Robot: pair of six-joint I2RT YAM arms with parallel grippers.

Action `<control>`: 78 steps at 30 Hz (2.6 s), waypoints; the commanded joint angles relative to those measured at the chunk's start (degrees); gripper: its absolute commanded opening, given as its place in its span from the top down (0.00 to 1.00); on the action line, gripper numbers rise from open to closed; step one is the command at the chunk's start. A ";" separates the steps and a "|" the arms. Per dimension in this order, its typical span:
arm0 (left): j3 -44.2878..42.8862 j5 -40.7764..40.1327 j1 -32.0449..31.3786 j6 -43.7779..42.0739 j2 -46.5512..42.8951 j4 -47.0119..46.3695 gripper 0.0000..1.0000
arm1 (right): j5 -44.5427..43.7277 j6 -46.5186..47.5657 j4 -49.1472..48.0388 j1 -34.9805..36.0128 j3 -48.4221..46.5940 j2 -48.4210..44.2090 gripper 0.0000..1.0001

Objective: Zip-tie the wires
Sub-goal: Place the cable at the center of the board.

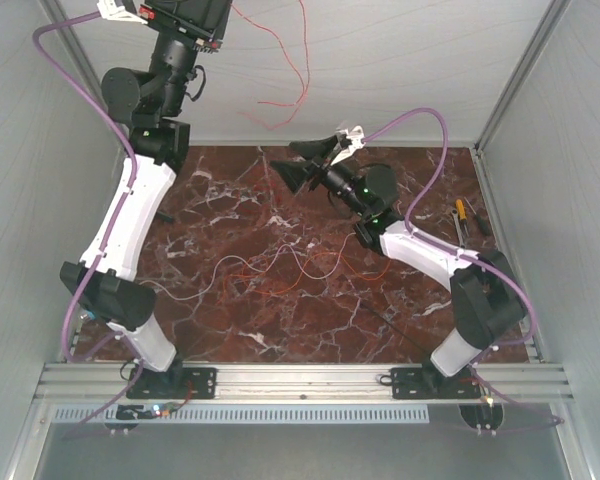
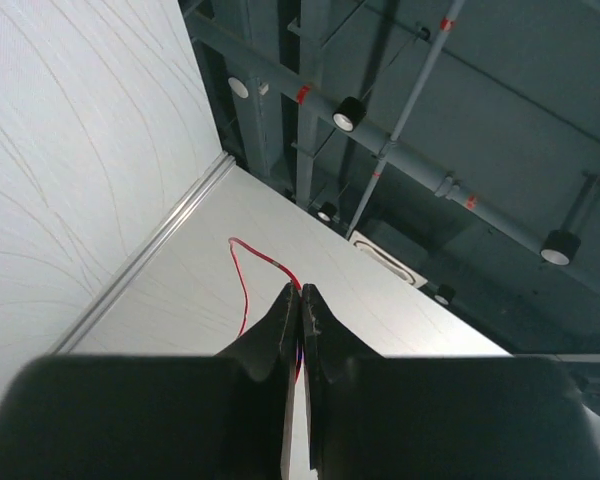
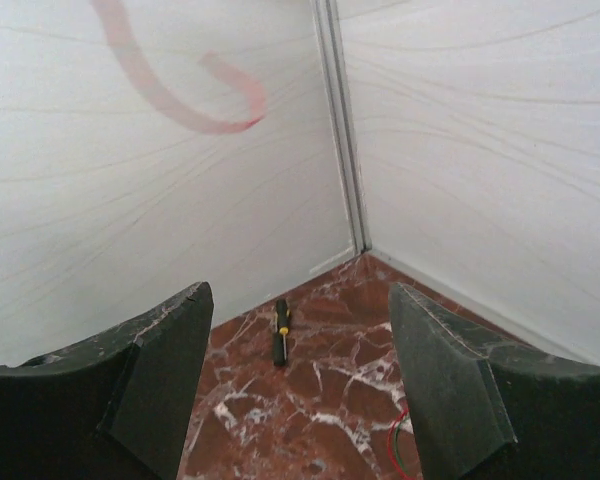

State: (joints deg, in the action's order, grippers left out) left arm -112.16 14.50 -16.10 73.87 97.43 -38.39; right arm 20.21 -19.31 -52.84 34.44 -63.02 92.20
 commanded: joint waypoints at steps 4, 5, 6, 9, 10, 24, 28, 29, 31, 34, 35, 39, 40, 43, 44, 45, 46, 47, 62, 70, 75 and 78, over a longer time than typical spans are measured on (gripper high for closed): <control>-0.86 -2.21 -1.75 2.37 -1.48 -3.39 1.00 | -4.82 -0.09 -8.10 -0.18 -4.39 1.74 0.32; -0.87 -2.43 -1.93 2.34 -1.64 -3.28 1.00 | -3.76 -0.37 -8.70 -0.20 -4.92 2.01 0.32; -1.01 -2.58 -2.15 2.26 -1.65 -3.18 1.00 | -2.43 -0.49 -8.98 -0.04 -5.56 2.11 0.32; -1.67 -2.96 -2.42 2.62 -1.47 -3.10 1.00 | 1.84 -0.37 -8.78 0.14 -6.50 2.04 0.33; -1.99 -2.98 -2.38 2.80 -1.37 -3.09 1.00 | 3.29 -0.41 -8.67 0.12 -6.38 1.78 0.33; -5.12 -3.53 -3.41 3.83 0.22 -2.99 1.00 | -1.43 0.23 -8.30 -0.02 -12.62 5.11 0.34; -5.48 -3.63 -3.64 3.83 0.40 -3.00 1.00 | -1.95 0.24 -7.89 0.33 -14.65 6.19 0.34; -5.50 -3.67 -3.72 3.79 0.44 -3.03 1.00 | -1.26 0.12 -7.89 0.61 -15.36 6.43 0.34; -5.48 -3.82 -3.68 3.87 0.55 -3.13 1.00 | 0.99 0.14 -7.50 1.08 -16.64 6.78 0.34; -6.08 -4.04 -3.81 4.00 0.89 -3.04 1.00 | 5.11 -0.36 -6.97 1.42 -16.88 6.01 0.35; -6.58 -3.98 -3.77 3.88 0.98 -2.86 1.00 | 6.46 -0.34 -6.66 1.42 -16.83 5.71 0.35; -7.46 -3.69 -3.81 3.68 1.33 -2.39 1.00 | 8.01 0.54 -5.20 1.59 -18.04 5.64 0.35; -7.46 -3.69 -3.85 3.66 1.30 -2.39 1.00 | 7.79 0.57 -5.17 1.60 -18.73 6.09 0.35; -7.37 -3.67 -4.03 3.68 1.28 -2.38 1.00 | 6.74 0.72 -4.83 1.67 -21.75 7.48 0.35; -7.42 -3.70 -4.07 3.66 1.29 -2.39 1.00 | 5.68 0.76 -4.85 1.68 -22.76 8.11 0.35; -7.45 -3.76 -4.06 3.57 1.31 -2.43 1.00 | 4.83 0.78 -4.82 1.61 -23.61 8.64 0.35; -7.46 -3.84 -4.03 3.61 1.30 -2.47 1.00 | 4.49 0.83 -4.71 1.60 -24.53 9.16 0.36; -7.51 -3.94 -4.08 3.58 1.32 -2.51 1.00 | 4.34 0.92 -4.57 1.61 -25.32 9.47 0.36; -6.16 -4.61 -4.03 1.98 0.47 -1.98 1.00 | 5.41 0.33 -4.61 2.22 -16.63 3.40 1.00; 7.40 -2.18 -3.82 0.47 -8.84 -1.32 1.00 | -5.22 3.14 7.01 0.05 -5.74 -7.76 1.00; 20.24 4.86 -3.16 -2.04 -16.93 4.82 1.00 | -9.07 10.69 20.01 -1.82 -1.87 -15.32 1.00; 26.06 10.41 -3.00 -4.75 -21.19 9.26 1.00 | -10.19 16.77 28.80 -1.95 -0.67 -19.22 1.00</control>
State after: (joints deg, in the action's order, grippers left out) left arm -90.56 16.10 -19.44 73.06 81.25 -33.28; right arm 14.09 -11.49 -36.25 32.69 -65.17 77.60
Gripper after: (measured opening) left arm 0.003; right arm 0.002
